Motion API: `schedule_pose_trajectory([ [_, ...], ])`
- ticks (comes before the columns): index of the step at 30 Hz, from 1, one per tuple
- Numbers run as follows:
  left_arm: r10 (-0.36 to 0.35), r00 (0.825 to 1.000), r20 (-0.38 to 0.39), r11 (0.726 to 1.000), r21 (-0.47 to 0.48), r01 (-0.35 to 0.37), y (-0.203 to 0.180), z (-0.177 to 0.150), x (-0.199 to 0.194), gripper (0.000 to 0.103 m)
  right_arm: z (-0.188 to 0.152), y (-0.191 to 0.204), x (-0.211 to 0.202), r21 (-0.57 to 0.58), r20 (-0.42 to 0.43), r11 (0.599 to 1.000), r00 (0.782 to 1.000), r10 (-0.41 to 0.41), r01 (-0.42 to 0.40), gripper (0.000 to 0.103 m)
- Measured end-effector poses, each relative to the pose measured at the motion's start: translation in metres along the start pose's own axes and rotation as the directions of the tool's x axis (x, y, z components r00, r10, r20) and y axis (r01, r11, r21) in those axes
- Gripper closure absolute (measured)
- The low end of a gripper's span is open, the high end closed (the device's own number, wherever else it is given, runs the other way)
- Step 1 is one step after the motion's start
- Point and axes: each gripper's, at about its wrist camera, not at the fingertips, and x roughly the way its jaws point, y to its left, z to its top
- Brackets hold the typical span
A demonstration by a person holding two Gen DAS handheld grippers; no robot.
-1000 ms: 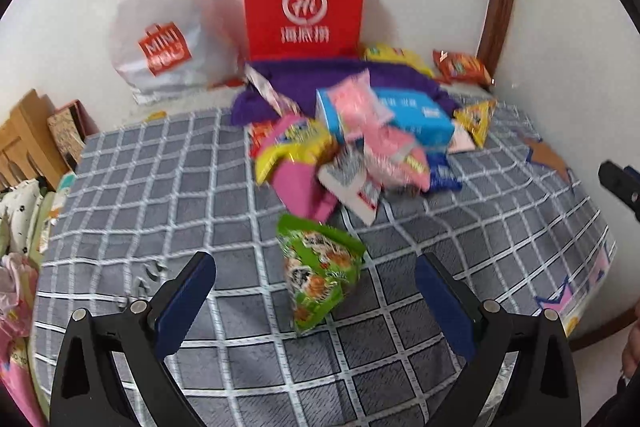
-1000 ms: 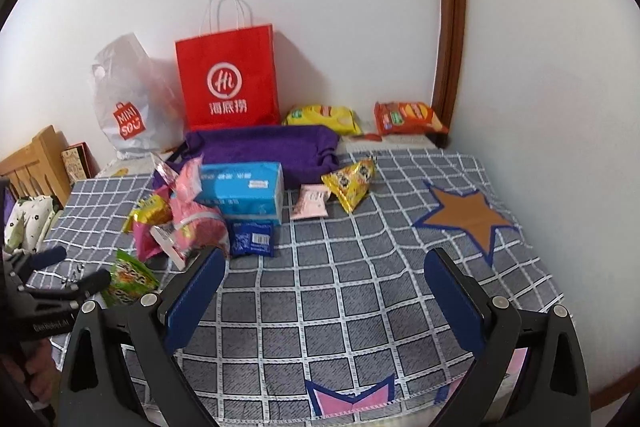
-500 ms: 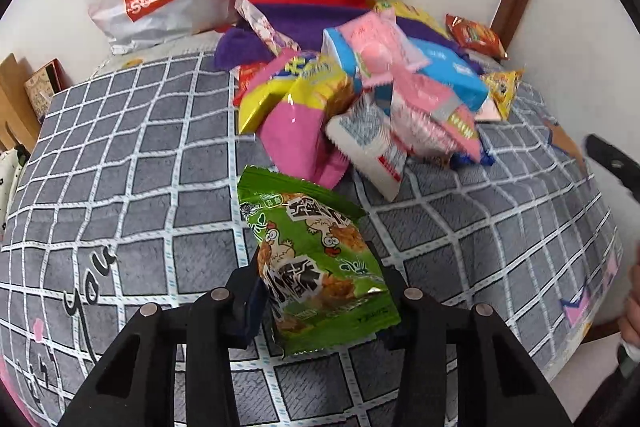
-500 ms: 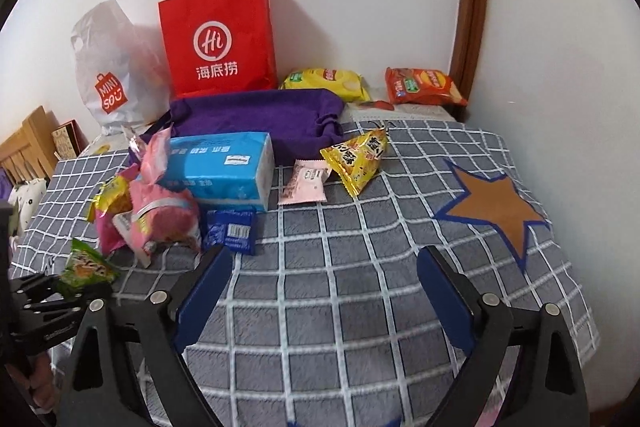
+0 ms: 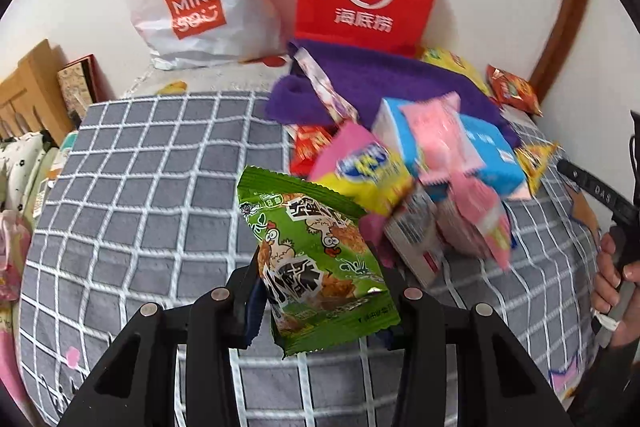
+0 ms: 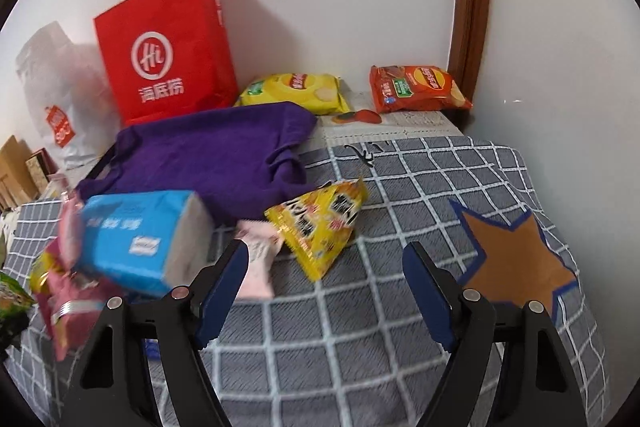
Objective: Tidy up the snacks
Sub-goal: 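Grasp the green chip bag with the left tool while the right tool grasps the yellow triangular snack, then carry both snacks onto the purple towel and open both tools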
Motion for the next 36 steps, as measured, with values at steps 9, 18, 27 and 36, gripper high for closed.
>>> schedule_pose_trajectory([
  [9, -0.035, 0.999, 0.016, 0.999, -0.019, 0.035, 0.000, 0.034, 0.008, 0.062, 0.010, -0.005, 0.048, 0.000, -0.056, 1.000, 0.998, 0.008, -0.008, 0.023],
  [18, -0.072, 0.997, 0.007, 0.997, -0.024, 0.072, 0.000, 0.043, 0.014, 0.062, 0.019, -0.005, 0.079, 0.022, -0.099, 1.000, 0.995, 0.016, -0.014, 0.024],
  [27, -0.090, 0.996, 0.009, 0.996, -0.019, 0.090, 0.002, 0.043, 0.010, 0.062, 0.019, 0.003, 0.068, 0.000, -0.072, 0.998, 0.995, 0.069, -0.070, 0.073],
  [36, -0.090, 0.996, 0.019, 0.996, 0.022, 0.090, 0.001, 0.049, -0.007, 0.062, 0.008, -0.002, 0.019, 0.034, -0.034, 0.993, 0.993, 0.112, -0.111, 0.074],
])
